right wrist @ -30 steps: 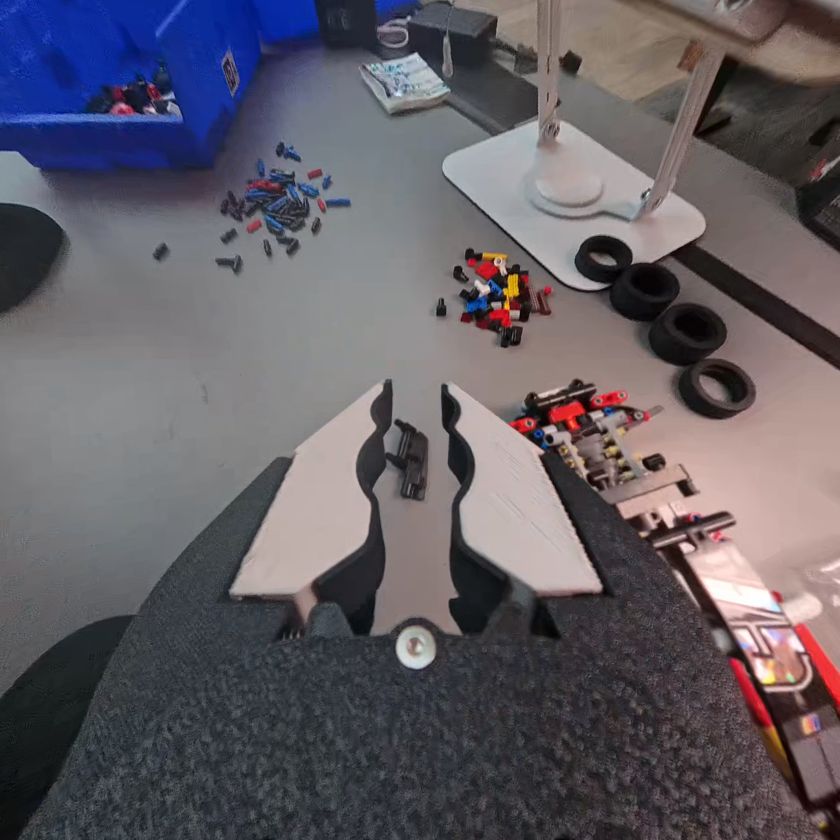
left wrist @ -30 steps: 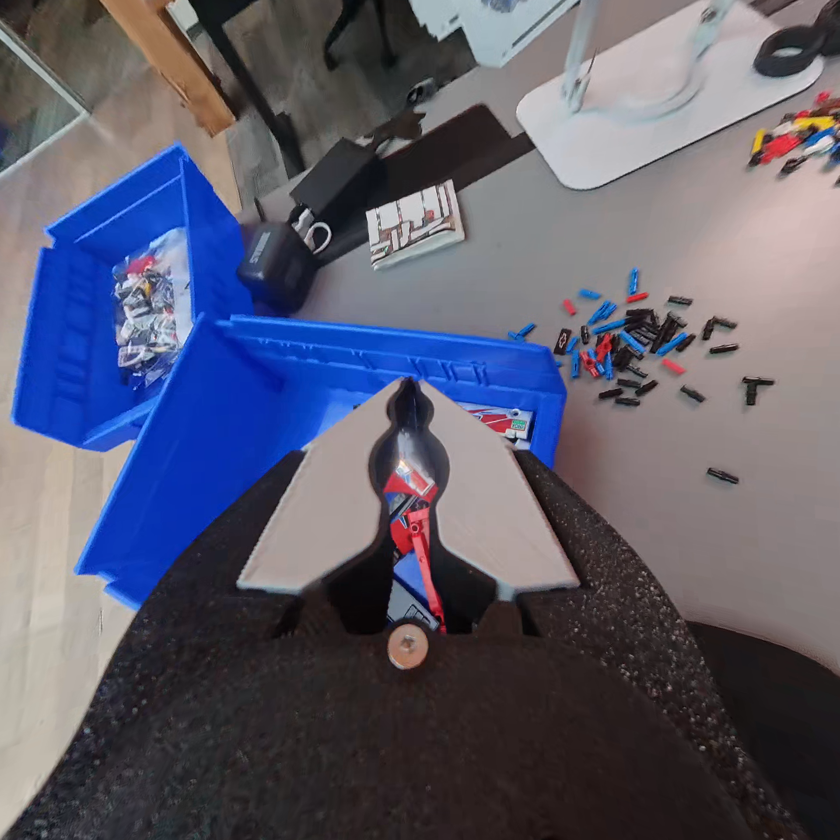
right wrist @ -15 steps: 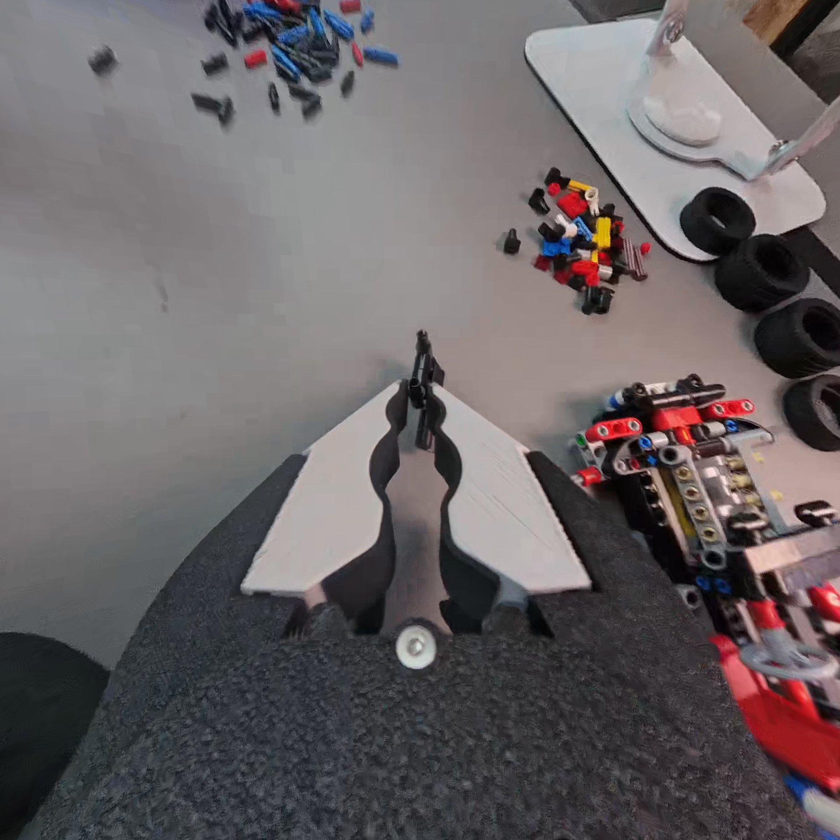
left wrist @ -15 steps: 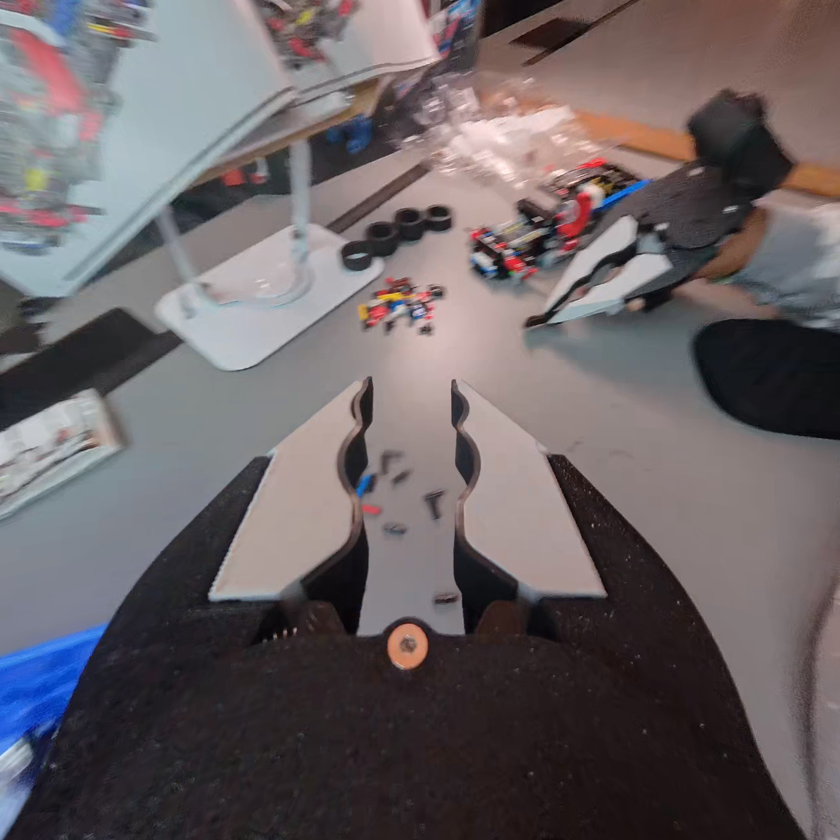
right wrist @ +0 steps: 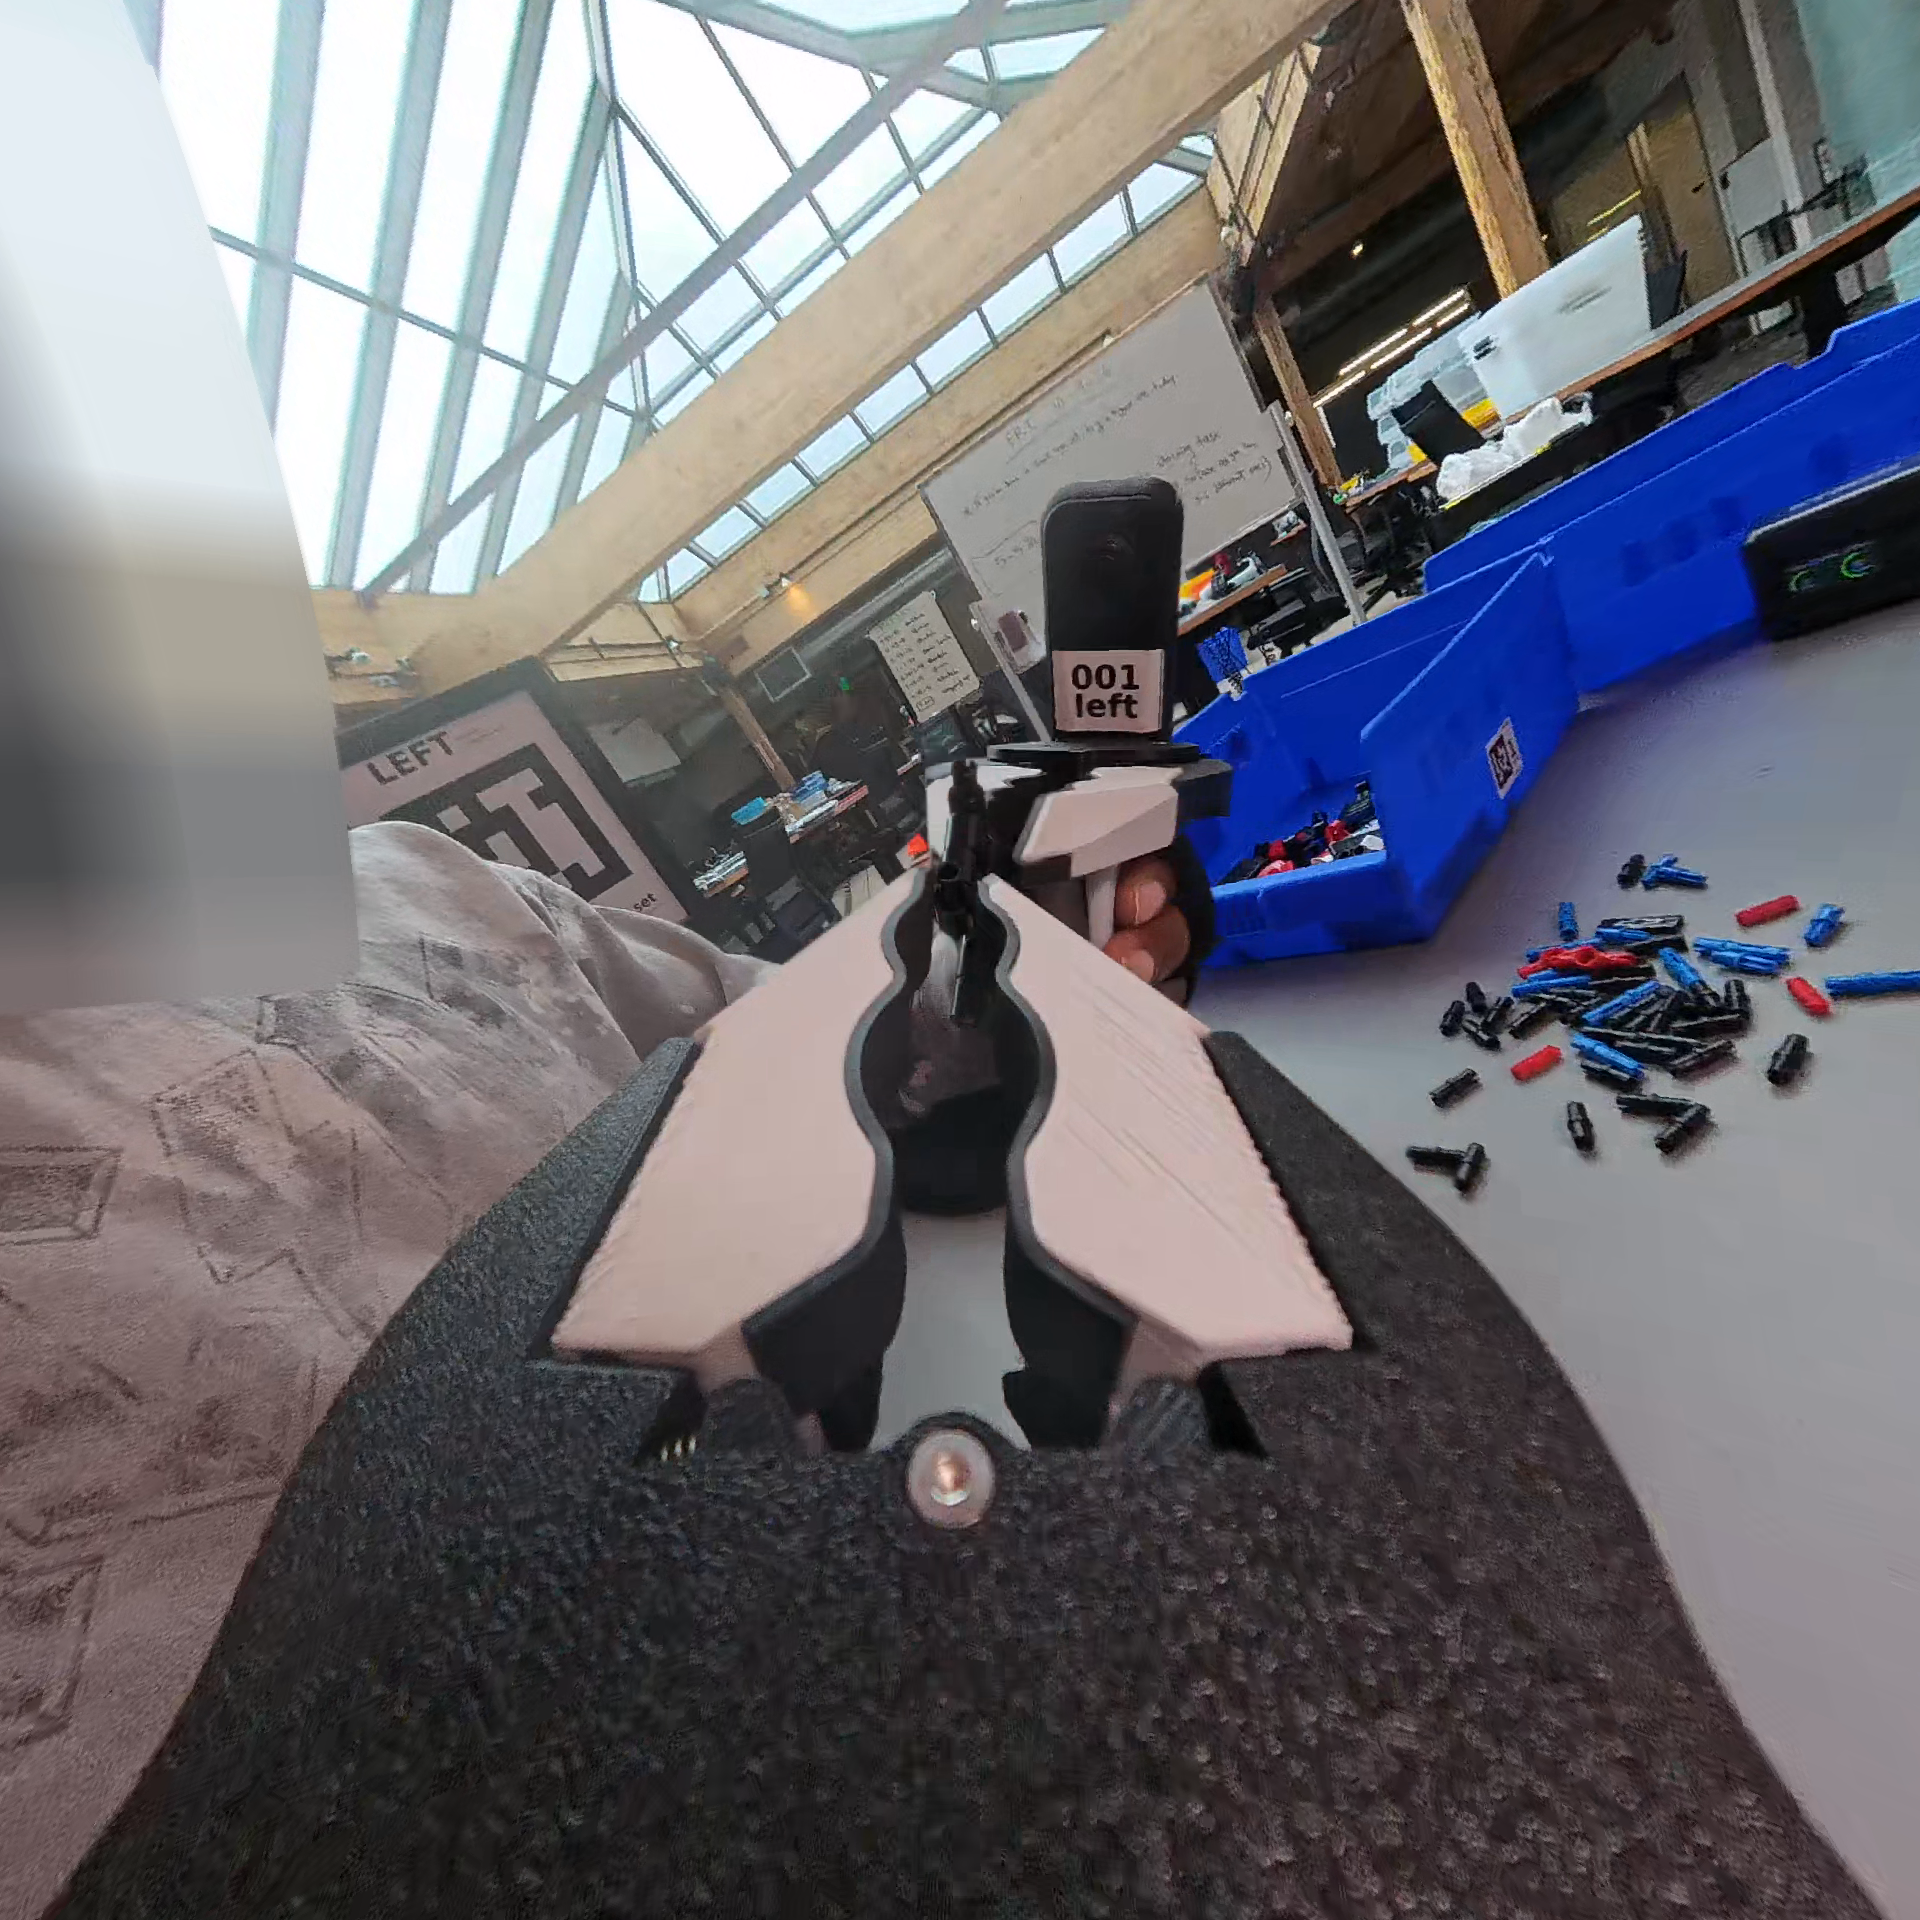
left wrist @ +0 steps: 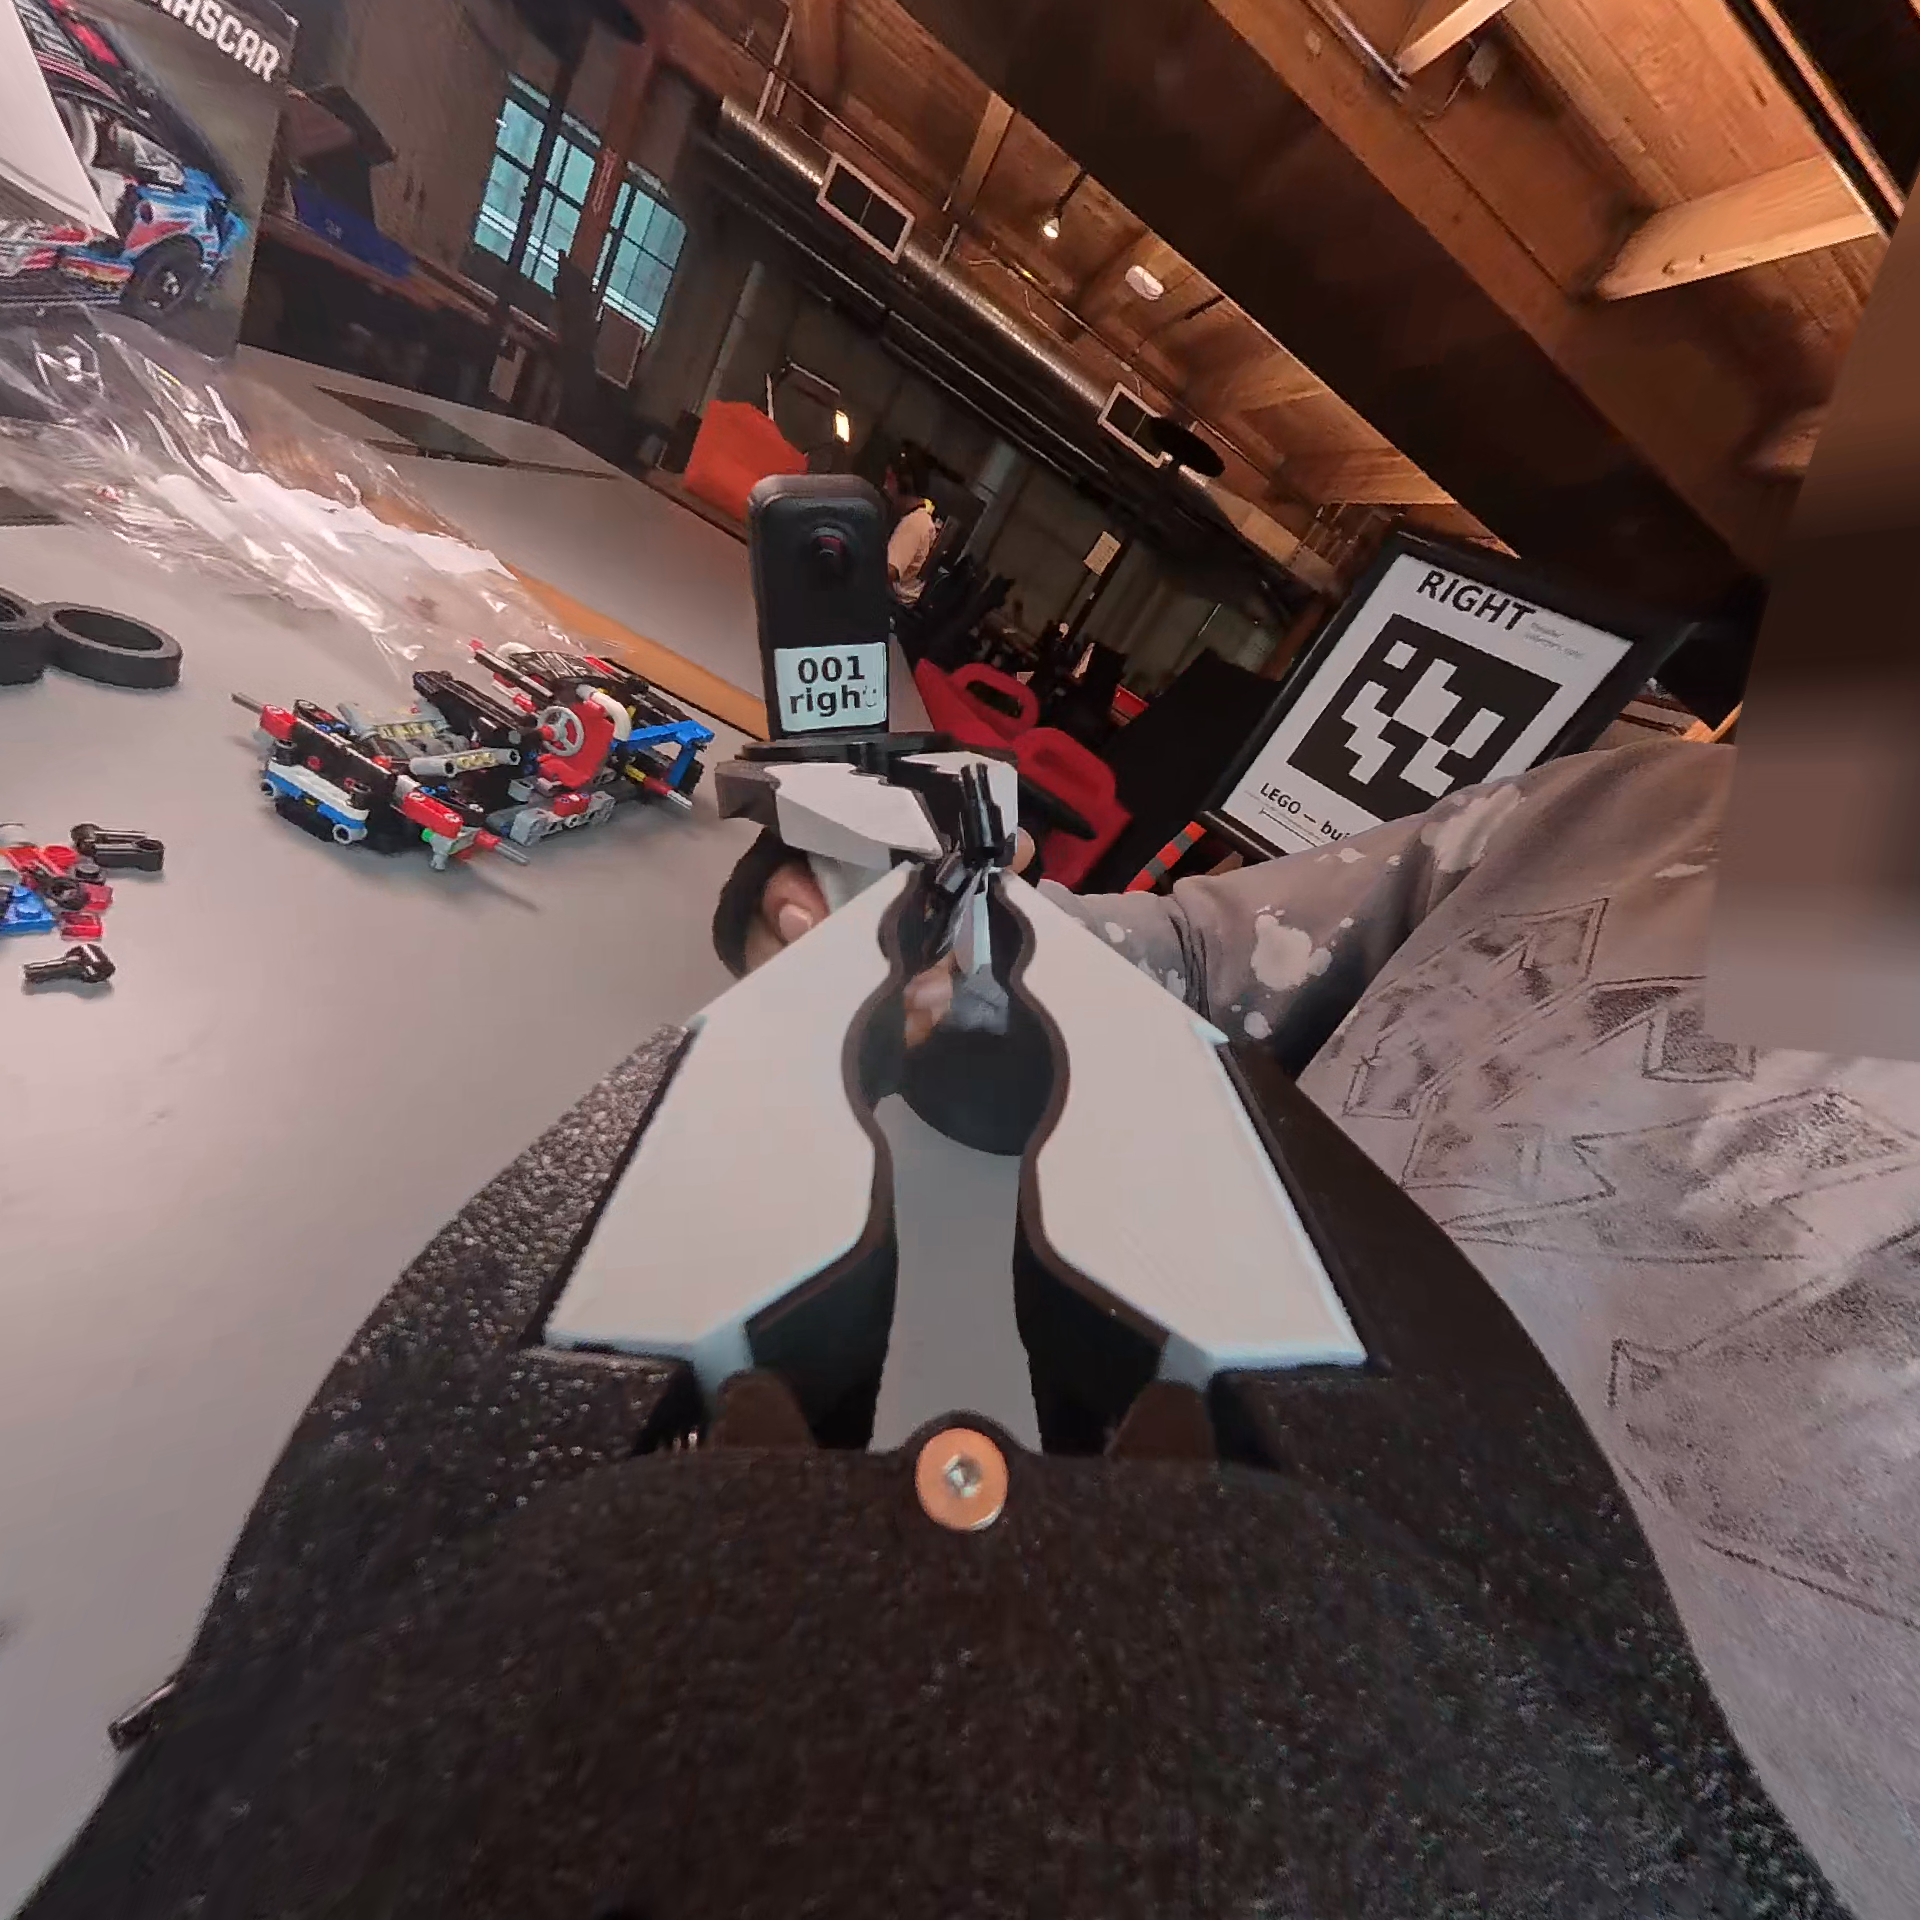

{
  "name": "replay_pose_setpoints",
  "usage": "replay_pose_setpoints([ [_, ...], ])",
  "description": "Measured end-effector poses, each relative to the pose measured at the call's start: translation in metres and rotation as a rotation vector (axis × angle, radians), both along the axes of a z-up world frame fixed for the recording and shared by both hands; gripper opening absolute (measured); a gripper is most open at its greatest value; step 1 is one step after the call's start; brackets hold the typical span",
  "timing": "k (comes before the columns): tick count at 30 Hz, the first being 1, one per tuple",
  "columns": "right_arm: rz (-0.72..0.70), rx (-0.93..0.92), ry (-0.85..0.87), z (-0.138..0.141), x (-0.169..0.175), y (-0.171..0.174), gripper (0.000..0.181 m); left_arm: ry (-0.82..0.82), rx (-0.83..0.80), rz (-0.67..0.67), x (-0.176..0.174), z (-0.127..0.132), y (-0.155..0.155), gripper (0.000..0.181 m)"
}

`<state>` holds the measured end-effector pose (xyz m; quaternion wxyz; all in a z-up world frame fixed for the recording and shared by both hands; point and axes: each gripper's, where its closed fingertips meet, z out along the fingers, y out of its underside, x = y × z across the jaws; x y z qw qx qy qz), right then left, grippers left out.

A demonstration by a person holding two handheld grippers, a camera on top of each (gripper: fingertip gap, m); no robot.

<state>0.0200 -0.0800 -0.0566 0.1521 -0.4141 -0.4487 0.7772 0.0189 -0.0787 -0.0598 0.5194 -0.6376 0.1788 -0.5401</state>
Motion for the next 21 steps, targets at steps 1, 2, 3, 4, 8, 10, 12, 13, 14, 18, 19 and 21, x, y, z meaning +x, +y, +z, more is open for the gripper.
replay_pose_setpoints([
  [1,0.010,-0.015,-0.002,-0.002,-0.002,-0.001,0.006,0.004,-0.006,-0.005,-0.001,-0.002,-0.002,0.008],
  [2,0.014,-0.026,-0.012,-0.005,-0.004,-0.002,0.007,0.008,-0.011,-0.009,-0.001,-0.005,-0.003,0.009],
  [3,0.014,-0.037,-0.022,-0.008,-0.006,-0.002,0.007,0.013,-0.016,-0.007,-0.002,-0.007,-0.003,0.012],
  [4,0.021,-0.052,-0.028,-0.012,-0.007,-0.003,0.007,0.013,-0.019,-0.006,-0.002,-0.009,-0.004,0.015],
  [8,0.050,-0.114,-0.047,-0.020,-0.008,-0.004,0.007,0.013,-0.049,-0.006,-0.002,-0.016,-0.002,0.008],
  [10,0.059,-0.126,-0.064,-0.024,-0.007,-0.002,0.007,0.004,-0.077,-0.017,-0.002,-0.020,-0.001,0.007],
  [12,0.070,-0.146,-0.068,-0.026,-0.006,-0.002,0.008,-0.016,-0.093,-0.031,-0.001,-0.021,-0.001,0.005],
  [13,0.077,-0.164,-0.065,-0.025,-0.006,-0.001,0.008,-0.026,-0.099,-0.033,-0.001,-0.021,-0.001,0.005],
  [14,0.085,-0.181,-0.062,-0.025,-0.005,0.000,0.008,-0.033,-0.103,-0.039,-0.001,-0.021,-0.002,0.005],
  [18,0.100,-0.211,-0.056,-0.024,-0.003,0.001,0.009,-0.039,-0.107,-0.045,-0.001,-0.022,-0.002,0.005],
  [19,0.102,-0.212,-0.056,-0.024,-0.003,0.001,0.009,-0.041,-0.106,-0.047,-0.001,-0.021,-0.003,0.005],
  [21,0.100,-0.216,-0.058,-0.024,-0.004,0.001,0.006,-0.043,-0.103,-0.049,-0.001,-0.021,-0.003,0.005],
])
